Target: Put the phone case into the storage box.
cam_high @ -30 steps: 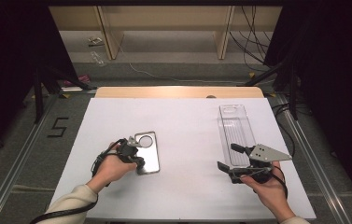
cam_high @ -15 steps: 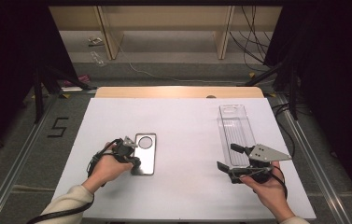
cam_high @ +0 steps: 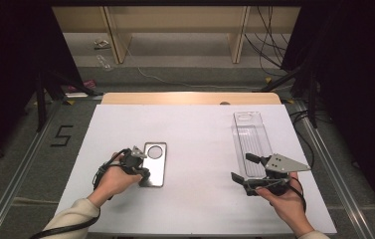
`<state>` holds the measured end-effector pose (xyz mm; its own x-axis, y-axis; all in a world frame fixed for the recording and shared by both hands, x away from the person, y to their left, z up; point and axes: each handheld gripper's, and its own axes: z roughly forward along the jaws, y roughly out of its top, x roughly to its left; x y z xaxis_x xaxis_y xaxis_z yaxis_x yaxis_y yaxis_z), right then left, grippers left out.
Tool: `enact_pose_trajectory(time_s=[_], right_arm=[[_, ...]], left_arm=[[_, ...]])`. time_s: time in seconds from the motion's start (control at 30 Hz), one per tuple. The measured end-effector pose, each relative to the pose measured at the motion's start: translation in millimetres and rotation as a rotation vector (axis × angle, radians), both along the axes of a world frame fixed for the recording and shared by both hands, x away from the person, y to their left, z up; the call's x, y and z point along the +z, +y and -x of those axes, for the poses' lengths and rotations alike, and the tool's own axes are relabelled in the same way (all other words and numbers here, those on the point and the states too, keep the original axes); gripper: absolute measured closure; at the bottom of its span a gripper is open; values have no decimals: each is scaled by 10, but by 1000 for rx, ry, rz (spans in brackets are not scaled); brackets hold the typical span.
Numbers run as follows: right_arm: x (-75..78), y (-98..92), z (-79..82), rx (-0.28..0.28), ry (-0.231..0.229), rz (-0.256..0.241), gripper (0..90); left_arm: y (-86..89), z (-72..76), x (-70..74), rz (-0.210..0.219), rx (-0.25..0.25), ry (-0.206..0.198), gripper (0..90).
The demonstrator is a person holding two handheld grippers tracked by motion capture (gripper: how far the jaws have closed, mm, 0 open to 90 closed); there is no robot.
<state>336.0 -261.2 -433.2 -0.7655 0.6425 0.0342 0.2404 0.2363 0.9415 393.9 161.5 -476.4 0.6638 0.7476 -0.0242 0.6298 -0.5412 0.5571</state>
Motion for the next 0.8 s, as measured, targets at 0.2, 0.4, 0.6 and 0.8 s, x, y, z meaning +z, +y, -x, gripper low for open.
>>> enact_pose_trajectory(time_s=[0.2,0.4,0.6,0.8], right_arm=[[14,-4,4,1,-7,-3,159],[38,-27,14,-6,-16,-5,158],[37,-27,15,-5,-17,-2,158],[37,-28,15,-7,-17,-2,159]], left_arm=[[42,6,50,36,8,-24,895],[169,27,208,193,39,-79,586],[343,27,339,414,164,-178,238],[497,2,391,616,215,-291,256]])
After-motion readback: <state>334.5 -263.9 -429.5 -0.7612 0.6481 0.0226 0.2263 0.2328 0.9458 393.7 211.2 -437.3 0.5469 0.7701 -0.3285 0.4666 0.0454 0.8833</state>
